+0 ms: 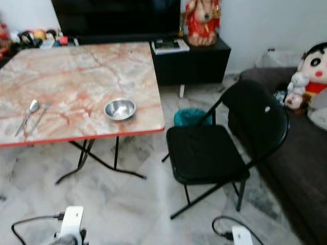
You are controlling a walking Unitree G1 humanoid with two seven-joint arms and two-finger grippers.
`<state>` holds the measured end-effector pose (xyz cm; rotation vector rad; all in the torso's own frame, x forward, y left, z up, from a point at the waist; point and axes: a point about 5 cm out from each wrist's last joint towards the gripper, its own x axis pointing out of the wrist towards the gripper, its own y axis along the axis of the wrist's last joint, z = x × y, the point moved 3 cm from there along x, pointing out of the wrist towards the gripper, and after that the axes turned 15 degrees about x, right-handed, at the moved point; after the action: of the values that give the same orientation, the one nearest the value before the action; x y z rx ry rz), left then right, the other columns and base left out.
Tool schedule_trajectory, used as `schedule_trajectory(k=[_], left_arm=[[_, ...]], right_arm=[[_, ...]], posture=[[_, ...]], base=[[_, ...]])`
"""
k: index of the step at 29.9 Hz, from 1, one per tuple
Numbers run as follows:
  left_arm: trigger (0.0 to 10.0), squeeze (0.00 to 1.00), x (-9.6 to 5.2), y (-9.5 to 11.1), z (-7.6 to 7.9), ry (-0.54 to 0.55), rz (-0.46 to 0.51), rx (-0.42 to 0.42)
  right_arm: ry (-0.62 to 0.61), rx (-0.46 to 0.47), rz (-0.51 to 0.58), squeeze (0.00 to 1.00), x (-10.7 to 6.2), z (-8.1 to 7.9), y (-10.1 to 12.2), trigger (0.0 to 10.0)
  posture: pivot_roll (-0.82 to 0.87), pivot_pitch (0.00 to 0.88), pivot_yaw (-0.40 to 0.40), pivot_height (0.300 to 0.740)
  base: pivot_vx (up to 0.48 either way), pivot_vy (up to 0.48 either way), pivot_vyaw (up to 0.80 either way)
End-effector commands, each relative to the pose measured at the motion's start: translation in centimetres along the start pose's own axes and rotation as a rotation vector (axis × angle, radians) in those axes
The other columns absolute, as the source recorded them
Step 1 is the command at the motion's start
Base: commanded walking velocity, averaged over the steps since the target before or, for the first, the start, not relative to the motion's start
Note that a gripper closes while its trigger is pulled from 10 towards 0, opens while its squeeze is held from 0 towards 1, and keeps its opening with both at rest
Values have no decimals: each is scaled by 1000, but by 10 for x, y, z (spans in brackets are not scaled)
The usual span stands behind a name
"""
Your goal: Setting the table
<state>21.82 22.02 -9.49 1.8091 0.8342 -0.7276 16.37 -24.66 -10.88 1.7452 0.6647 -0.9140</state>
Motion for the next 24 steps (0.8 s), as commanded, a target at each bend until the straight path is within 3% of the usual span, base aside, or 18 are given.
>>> schedule_trajectory(k=[1,9,16,24], left_arm=[[10000,0,-1,-11,-2,8,-34,-4],[10000,0,0,-5,-3,16,-16,-29],[10000,0,0,-4,-4,22,-13,-35],[10000,0,0,-6,-4,25,-15,-40]], right_arm=[[2,31,-16,0,0,-2,-7,10000],[8,25,-21,0,1,-3,-6,10000],[13,15,-22,0,1,-3,-6,10000],[5,35,-20,0,0,-2,-6,10000]], posture=[[-11,40,-9,740],[-12,38,-8,740],[-13,39,-9,740],[-8,38,-14,740]], base=[[0,0,0],[0,0,0],[264,0,411],[267,0,0]])
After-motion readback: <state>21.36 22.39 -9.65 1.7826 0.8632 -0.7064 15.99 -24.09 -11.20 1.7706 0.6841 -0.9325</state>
